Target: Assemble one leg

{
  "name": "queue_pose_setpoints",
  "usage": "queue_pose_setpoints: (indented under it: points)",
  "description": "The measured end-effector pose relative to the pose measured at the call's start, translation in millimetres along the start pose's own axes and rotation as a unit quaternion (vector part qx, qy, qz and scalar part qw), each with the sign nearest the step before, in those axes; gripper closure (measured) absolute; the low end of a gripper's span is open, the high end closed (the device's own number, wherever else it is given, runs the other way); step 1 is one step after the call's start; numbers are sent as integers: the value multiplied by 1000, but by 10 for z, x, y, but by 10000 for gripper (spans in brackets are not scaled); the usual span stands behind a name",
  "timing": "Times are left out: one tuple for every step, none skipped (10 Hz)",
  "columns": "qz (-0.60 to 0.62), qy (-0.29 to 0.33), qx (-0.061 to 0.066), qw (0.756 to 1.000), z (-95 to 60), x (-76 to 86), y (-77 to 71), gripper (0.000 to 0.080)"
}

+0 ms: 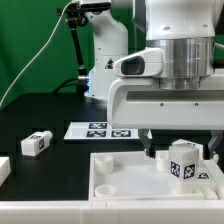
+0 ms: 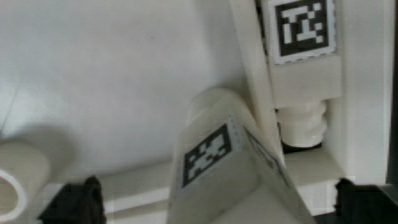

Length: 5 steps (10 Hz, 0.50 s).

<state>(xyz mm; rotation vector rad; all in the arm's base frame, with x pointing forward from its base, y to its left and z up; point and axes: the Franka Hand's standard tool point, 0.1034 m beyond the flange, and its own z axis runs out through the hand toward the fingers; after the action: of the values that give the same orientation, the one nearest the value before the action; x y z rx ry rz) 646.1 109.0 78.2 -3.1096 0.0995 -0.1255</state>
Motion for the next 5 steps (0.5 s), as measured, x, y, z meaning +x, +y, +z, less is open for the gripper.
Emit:
queue_pose_setpoints:
  points:
    - [-52,0,-2,999,-2,-1,-10,151]
    - [-105,0,-2,994,-5,-1,-21,151]
    - [-147,-1,-2,989,-5,0,-15,151]
    - [-165,-1,-3,986,-6,3,-2,151]
    - [-202,0,-7,979,-6,8,8,163]
